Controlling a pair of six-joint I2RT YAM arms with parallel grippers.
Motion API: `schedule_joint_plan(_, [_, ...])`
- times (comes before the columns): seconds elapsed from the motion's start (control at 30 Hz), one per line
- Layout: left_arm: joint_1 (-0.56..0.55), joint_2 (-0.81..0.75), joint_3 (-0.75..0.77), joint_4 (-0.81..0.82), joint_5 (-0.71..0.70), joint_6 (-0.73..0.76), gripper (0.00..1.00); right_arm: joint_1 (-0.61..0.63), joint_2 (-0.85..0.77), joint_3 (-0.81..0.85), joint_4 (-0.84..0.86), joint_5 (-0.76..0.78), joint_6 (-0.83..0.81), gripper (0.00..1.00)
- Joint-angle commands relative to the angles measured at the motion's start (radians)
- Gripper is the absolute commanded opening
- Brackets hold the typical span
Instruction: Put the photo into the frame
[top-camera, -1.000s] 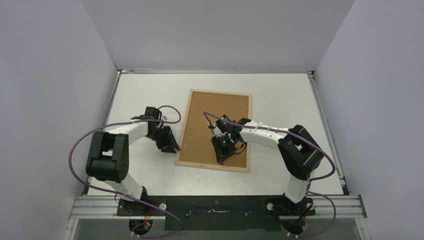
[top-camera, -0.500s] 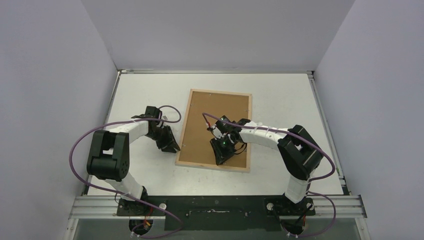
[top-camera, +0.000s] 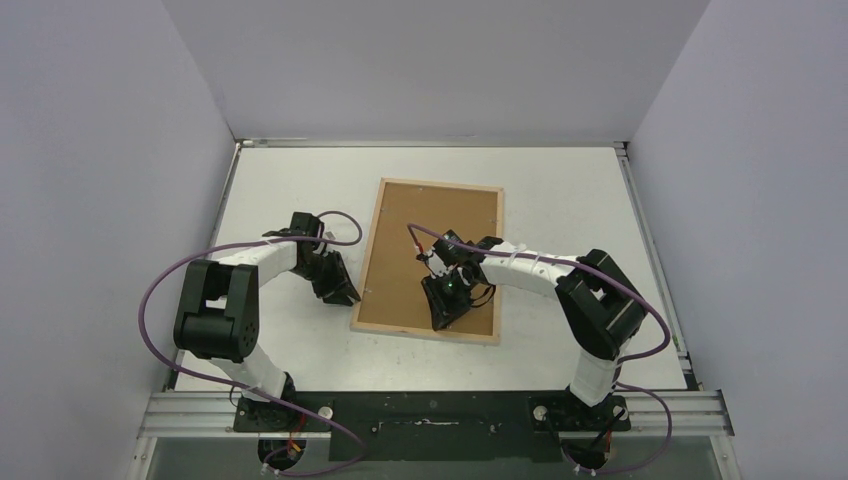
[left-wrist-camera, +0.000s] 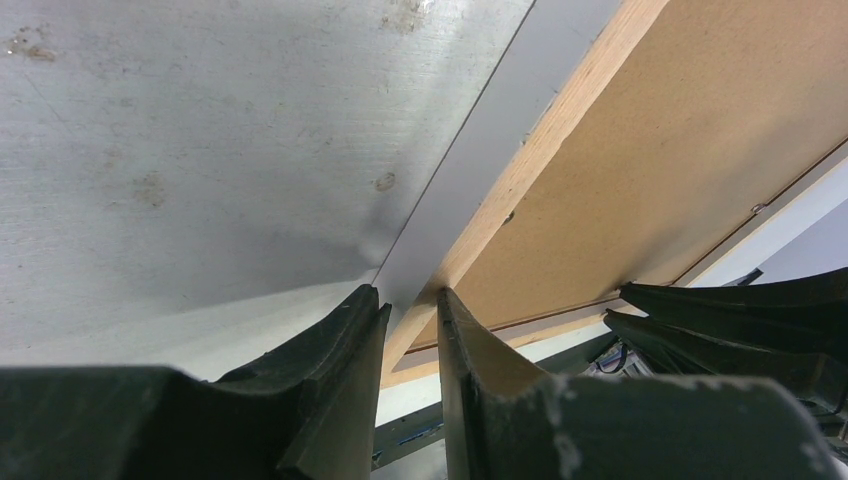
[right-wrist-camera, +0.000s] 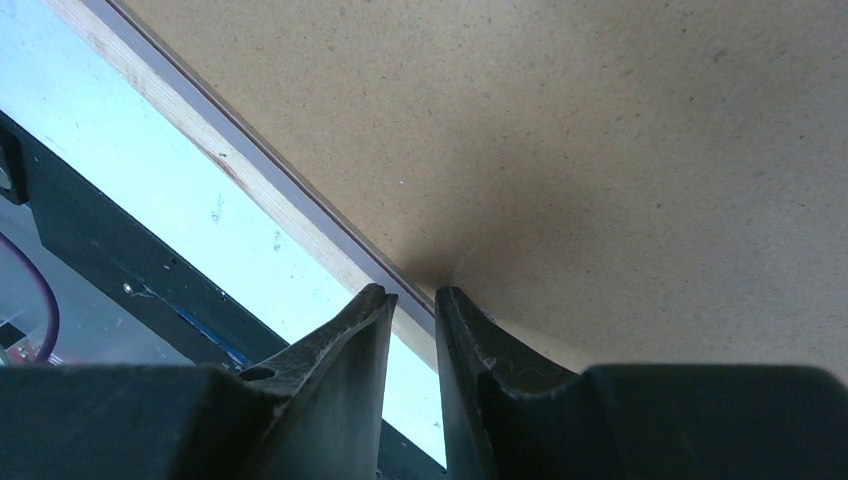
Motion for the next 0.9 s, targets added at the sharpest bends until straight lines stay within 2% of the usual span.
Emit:
schedule_joint_plan(0.0, [-0.008, 0.034, -0.005, -0.016, -0.083, 0.016, 0.24, -0.007, -0.02, 0.002, -0.007, 0.031, 0.007, 0.26])
schedule_joint_plan(0.27, [-0.008, 0.02, -0.021, -0.006, -0.076, 0.016, 0.24, 0.007, -0.113, 0.002, 0.141, 0.034, 0.021, 0.27])
schedule_joint_plan(0.57, [-0.008, 0.027, -0.029, 0.003, -0.068, 0.014, 0.24, 0.058, -0.154, -0.047, 0.128, 0.175, 0.01, 0.3])
schedule_joint_plan(0.87, [-0.007, 0.032, -0.028, -0.013, -0.072, 0.03, 0.24, 0.127, -0.172, -0.116, 0.208, 0.262, -0.004, 0.29])
